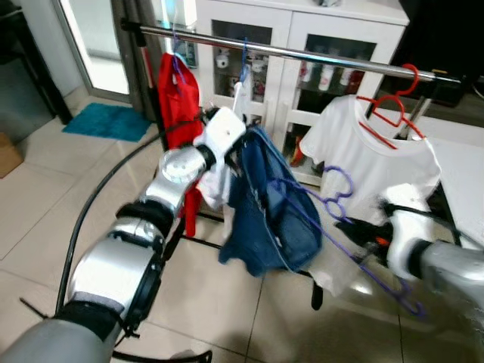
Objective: Hang hanger
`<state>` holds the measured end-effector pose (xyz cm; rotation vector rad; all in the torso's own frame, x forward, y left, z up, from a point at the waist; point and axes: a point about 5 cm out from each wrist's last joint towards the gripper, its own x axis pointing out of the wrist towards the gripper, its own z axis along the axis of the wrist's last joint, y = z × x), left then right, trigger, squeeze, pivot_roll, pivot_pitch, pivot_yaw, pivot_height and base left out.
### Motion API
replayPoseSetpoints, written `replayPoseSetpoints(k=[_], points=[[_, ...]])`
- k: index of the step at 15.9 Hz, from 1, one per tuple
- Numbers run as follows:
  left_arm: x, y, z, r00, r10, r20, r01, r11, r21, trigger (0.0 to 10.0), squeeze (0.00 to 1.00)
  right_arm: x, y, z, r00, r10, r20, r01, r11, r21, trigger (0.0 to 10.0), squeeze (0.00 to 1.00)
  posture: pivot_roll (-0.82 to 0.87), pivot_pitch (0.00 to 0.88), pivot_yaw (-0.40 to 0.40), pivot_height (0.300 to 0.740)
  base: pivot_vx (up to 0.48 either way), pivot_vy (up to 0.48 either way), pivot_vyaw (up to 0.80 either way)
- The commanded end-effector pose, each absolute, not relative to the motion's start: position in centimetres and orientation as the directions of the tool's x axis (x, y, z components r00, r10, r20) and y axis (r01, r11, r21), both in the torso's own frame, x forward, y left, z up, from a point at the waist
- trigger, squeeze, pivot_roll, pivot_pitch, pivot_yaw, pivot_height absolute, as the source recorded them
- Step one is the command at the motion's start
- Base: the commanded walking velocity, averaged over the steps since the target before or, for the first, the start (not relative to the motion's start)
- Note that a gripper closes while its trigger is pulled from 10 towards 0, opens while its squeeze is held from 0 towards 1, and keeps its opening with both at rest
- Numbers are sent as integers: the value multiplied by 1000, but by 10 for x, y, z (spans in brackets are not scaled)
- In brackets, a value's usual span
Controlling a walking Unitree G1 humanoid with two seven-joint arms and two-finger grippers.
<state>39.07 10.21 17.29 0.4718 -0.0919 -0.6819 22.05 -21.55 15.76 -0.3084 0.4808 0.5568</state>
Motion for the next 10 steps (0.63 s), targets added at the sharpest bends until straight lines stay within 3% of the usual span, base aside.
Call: replayPoseSetpoints(k=[1, 3, 4, 7, 9, 10], points=[[391, 107, 168, 794, -600, -95, 576, 695, 429, 0, 0, 215, -230, 173, 760, 442, -477, -575, 799, -176, 10000, 0, -144, 0, 11, 740, 0, 0, 0], [386, 108, 152, 792, -597, -128, 599, 720, 351, 0, 0, 203, -248, 183, 747, 461, -479, -599, 780, -183, 10000, 0, -151, 0, 19, 740, 0, 0, 0], [380, 104, 139, 774, -621, -123, 631, 743, 223, 0, 0, 194, -259, 191, 761, 456, -461, -582, 794, -176, 10000, 0, -155, 0, 29, 740, 0, 0, 0], [369, 95, 122, 757, -647, -89, 653, 753, 81, 0, 0, 187, -271, 201, 842, 389, -375, -473, 865, -166, 10000, 0, -169, 0, 47, 740, 0, 0, 0], [358, 91, 113, 730, -683, -39, 684, 729, 21, 0, 0, 199, -265, 190, 931, 235, -280, -277, 953, -120, 10000, 0, -175, 0, 58, 740, 0, 0, 0], [351, 95, 112, 742, -670, -9, 670, 742, 19, 0, 0, 208, -245, 179, 950, 207, -233, -224, 973, -49, 10000, 0, -170, 0, 63, 740, 0, 0, 0]])
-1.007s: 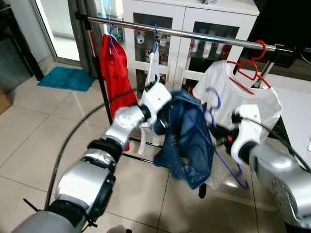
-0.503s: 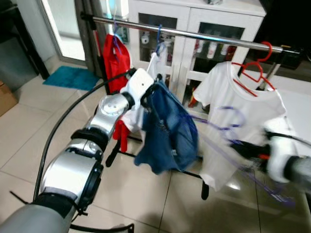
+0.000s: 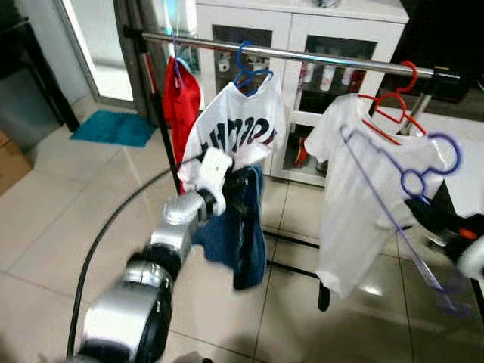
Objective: Hang hanger
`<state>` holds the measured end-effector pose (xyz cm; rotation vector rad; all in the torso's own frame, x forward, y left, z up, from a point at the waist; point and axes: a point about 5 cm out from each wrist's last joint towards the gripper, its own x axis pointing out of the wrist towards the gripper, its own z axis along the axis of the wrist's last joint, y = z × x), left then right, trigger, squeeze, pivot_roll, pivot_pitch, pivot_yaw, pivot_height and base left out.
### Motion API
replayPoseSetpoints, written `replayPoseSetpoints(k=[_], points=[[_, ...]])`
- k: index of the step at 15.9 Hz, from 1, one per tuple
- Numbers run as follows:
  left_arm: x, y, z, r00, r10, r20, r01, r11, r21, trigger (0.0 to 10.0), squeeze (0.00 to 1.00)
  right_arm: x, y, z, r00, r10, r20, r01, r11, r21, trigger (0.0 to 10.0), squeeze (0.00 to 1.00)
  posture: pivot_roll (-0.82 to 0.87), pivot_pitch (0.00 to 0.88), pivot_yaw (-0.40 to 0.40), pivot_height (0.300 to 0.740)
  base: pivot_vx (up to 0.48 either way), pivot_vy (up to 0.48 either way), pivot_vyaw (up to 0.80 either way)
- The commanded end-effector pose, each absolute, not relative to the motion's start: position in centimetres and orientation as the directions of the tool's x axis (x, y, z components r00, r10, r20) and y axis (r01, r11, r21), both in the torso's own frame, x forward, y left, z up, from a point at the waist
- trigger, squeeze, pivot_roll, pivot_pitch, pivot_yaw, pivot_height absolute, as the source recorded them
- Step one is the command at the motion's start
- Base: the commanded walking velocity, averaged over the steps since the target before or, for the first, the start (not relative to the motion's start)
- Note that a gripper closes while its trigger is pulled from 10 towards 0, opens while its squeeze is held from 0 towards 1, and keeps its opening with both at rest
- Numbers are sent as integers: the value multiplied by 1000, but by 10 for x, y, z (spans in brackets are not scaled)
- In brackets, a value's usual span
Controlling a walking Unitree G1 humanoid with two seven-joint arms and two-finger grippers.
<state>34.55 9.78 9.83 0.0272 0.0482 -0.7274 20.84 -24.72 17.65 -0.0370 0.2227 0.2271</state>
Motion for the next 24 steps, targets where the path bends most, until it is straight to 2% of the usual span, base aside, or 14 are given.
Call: replayPoseSetpoints(k=[1, 2, 5, 8, 10, 13, 14, 15, 17, 19, 24], points=[[345, 103, 115, 761, -649, 8, 648, 760, 48, 5373, 0, 216, -224, 173, 966, 183, -183, -178, 983, 42, 10000, 0, -170, 0, 63, 740, 0, 0, 0], [341, 106, 118, 768, -641, 9, 640, 768, 40, 10000, 0, 219, -215, 170, 969, 180, -166, -164, 981, 104, 10000, 0, -151, 0, 49, 740, 0, 0, -769], [316, 122, 142, 814, -581, -25, 581, 814, 22, 10000, 0, 233, -183, 166, 990, 72, -119, -57, 991, 120, 10000, 0, -97, 0, 10, 740, 0, 0, -777], [298, 130, 151, 850, -526, -16, 525, 847, 81, 10000, 0, 242, -185, 176, 996, -77, -50, 82, 990, 111, 10000, 0, -70, 0, -17, 740, 0, 0, -794], [290, 136, 154, 885, -464, -29, 465, 884, 54, 10000, 0, 243, -179, 174, 997, -26, -71, 37, 988, 151, 10000, 0, -66, 0, -31, 740, 0, 0, -800], [282, 135, 154, 902, -429, -45, 430, 903, 7, 10000, 0, 247, -180, 168, 993, -103, -55, 109, 986, 124, 10000, 0, -51, 0, -47, 740, 0, 0, -800], [282, 139, 160, 942, -335, 33, 334, 942, 33, 10000, 0, 251, -181, 170, 989, -150, -17, 151, 984, 94, 10000, 0, -38, 0, -53, 740, 0, 0, -800], [281, 139, 165, 950, -299, 85, 298, 954, 23, 10000, 0, 253, -181, 167, 985, -171, -35, 173, 979, 109, 10000, 0, -33, 0, -53, 740, 0, 0, -800], [281, 141, 166, 951, -297, 81, 293, 954, 60, 10000, 0, 253, -178, 164, 987, -155, -52, 159, 984, 83, 10000, 0, -35, 0, -44, 740, 0, 0, -800], [287, 139, 172, 947, -308, 90, 306, 951, 43, 10000, 0, 253, -181, 176, 958, -270, 93, 261, 960, 106, 10000, 0, -47, 0, -23, 740, 0, 0, -800], [289, 137, 168, 947, -312, 71, 311, 950, 20, 10000, 0, 251, -179, 172, 958, -280, 68, 270, 954, 129, 10000, 0, -61, 0, -4, 740, 0, 0, -800]])
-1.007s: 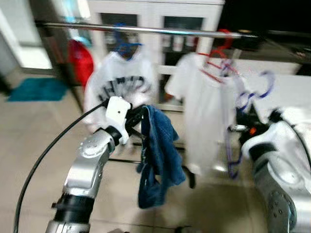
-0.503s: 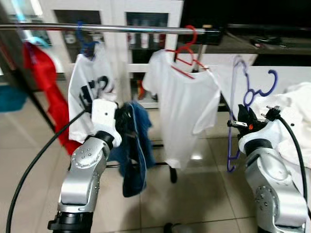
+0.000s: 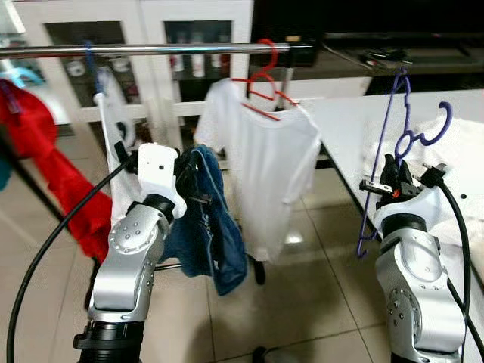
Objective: Hang hanger
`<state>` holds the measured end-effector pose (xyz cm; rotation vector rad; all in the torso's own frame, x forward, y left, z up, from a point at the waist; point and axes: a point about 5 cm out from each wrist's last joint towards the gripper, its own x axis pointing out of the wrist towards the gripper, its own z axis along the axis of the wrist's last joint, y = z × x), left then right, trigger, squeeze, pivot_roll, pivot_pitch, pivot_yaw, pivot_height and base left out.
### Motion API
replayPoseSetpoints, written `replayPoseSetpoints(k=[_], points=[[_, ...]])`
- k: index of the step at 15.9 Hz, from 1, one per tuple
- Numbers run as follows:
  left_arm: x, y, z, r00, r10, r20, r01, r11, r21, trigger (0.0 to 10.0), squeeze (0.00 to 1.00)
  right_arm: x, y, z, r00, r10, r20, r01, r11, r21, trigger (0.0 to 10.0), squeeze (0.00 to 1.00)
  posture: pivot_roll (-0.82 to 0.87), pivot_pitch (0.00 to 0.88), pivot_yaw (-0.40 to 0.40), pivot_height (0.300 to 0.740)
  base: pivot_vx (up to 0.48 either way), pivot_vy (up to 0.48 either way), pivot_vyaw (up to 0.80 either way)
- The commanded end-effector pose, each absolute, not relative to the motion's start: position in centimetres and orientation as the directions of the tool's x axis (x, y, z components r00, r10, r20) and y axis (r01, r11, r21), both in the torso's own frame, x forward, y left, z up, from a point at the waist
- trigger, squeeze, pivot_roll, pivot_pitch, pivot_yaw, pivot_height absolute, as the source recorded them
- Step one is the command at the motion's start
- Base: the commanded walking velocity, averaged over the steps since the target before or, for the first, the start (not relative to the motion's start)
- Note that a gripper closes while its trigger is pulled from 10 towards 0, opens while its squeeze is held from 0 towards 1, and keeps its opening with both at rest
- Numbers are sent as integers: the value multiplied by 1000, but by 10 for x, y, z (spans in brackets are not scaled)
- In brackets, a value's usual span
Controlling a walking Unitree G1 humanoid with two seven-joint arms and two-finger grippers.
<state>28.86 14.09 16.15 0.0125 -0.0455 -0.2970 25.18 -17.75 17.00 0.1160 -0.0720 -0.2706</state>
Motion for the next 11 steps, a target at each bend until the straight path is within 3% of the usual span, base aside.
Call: replayPoseSetpoints(k=[1, 3, 5, 7, 11], points=[[288, 136, 168, 944, -322, 66, 321, 947, 16, 10000, 0, 251, -179, 172, 956, -285, 67, 273, 951, 148, 10000, 0, -61, 0, -4, 740, 0, 0, -800], [283, 131, 168, 901, -433, 27, 433, 902, -3, 10000, 0, 251, -177, 175, 962, -264, 70, 244, 946, 215, 10000, 0, -57, 0, -7, 740, 0, 0, -800], [282, 130, 168, 894, -447, 27, 447, 894, 7, 10000, 0, 250, -186, 172, 927, -369, 67, 363, 927, 95, 10000, 0, -57, 0, -12, 740, 0, 0, -800], [282, 131, 165, 905, -425, 10, 425, 905, 13, 10000, 0, 251, -178, 161, 980, -194, -37, 197, 971, 134, 10000, 0, -54, 0, -19, 740, 0, 0, -800], [285, 136, 164, 922, -387, -1, 386, 922, -24, 10000, 0, 249, -171, 155, 992, -97, -81, 108, 985, 136, 10000, 0, -53, 0, -31, 740, 0, 0, -800]])
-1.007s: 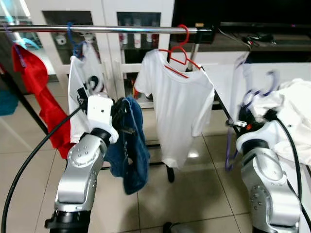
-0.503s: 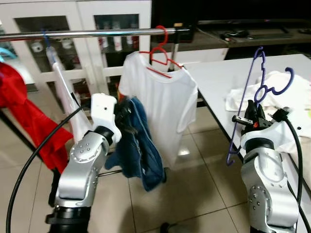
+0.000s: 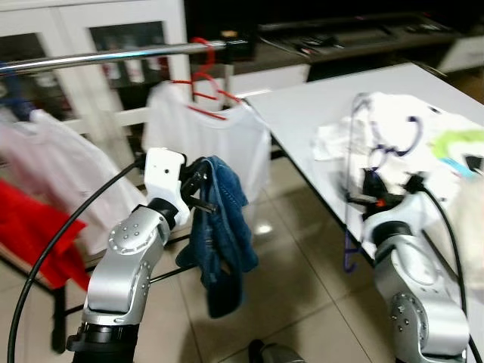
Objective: Hang hanger
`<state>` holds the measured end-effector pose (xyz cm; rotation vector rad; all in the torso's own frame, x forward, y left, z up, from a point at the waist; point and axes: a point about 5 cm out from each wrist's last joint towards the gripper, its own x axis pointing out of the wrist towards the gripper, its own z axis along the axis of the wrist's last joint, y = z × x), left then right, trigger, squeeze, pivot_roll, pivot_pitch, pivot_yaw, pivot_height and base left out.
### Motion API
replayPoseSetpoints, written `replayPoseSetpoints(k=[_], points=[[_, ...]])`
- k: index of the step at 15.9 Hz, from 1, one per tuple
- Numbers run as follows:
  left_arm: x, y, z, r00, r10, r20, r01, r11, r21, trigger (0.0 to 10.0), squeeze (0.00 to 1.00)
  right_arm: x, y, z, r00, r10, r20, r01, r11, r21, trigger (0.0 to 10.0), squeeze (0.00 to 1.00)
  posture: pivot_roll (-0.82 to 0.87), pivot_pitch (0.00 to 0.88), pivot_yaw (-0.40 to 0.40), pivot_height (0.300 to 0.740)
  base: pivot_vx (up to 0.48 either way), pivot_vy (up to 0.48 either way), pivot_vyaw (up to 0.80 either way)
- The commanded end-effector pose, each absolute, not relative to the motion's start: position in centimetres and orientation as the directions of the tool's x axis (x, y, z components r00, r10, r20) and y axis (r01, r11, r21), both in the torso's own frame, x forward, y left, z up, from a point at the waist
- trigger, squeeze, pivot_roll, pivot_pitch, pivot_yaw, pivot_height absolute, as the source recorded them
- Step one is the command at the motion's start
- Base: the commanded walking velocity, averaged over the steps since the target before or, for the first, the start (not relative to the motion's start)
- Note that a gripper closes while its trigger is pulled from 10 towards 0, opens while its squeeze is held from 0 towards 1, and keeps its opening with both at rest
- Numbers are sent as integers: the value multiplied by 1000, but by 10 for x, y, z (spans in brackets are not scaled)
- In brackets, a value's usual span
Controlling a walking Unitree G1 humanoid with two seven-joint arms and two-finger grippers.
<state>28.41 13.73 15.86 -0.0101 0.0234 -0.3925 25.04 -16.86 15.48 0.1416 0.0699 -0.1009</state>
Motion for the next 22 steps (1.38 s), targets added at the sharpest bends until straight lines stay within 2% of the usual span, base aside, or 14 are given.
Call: replayPoseSetpoints(k=[1, 2, 3, 5, 7, 11, 13, 16, 18, 22], points=[[285, 136, 164, 923, -385, 1, 385, 923, -21, 10000, 0, 249, -171, 155, 990, -107, -86, 115, 989, 89, 10000, 0, -53, 0, -34, 740, 0, 0, -800], [285, 136, 164, 924, -382, 1, 382, 924, -11, 10000, 0, 250, -174, 154, 989, -127, -81, 124, 991, -41, 10000, 0, -54, 0, -39, 740, 0, 0, -800], [285, 136, 164, 926, -379, 6, 379, 926, -7, 10000, 0, 250, -174, 153, 989, -112, -97, 109, 993, -44, 10000, 0, -52, 0, -41, 740, 0, 0, -800], [287, 137, 166, 931, -366, 2, 366, 931, 12, 10000, 0, 253, -174, 161, 989, -138, -52, 140, 990, 33, 10000, 0, -55, 0, -48, 740, 0, 0, 0], [288, 136, 167, 931, -366, 7, 366, 930, 19, 10000, 0, 254, -175, 165, 987, -158, -35, 160, 986, 45, 10000, 0, -53, 0, -60, 740, 0, 0, 0], [284, 132, 173, 914, -405, 35, 406, 914, -20, 10000, 0, 256, -168, 174, 998, -57, -12, 58, 993, 100, 10000, 0, -58, 0, -71, 740, 0, 0, -781], [288, 133, 177, 937, -347, 33, 347, 938, -7, 10000, 0, 256, -166, 176, 999, -36, -3, 36, 998, 60, 10000, 0, -62, 0, -69, 740, 0, 0, -781], [290, 134, 181, 934, -356, 16, 356, 928, -109, 10000, 0, 255, -168, 175, 999, -48, -8, 48, 996, 75, 10000, 0, -67, 0, -66, 740, 0, 0, -781], [290, 137, 179, 950, -311, -36, 309, 950, -48, 10000, 0, 255, -169, 175, 998, -55, -9, 55, 996, 68, 10000, 0, -66, 0, -68, 740, 0, 0, -781], [288, 136, 185, 949, -311, 47, 312, 950, -4, 10000, 0, 255, -167, 176, 1000, -18, -20, 20, 995, 93, 10000, 0, -62, 0, -79, 740, 0, 0, -781]])
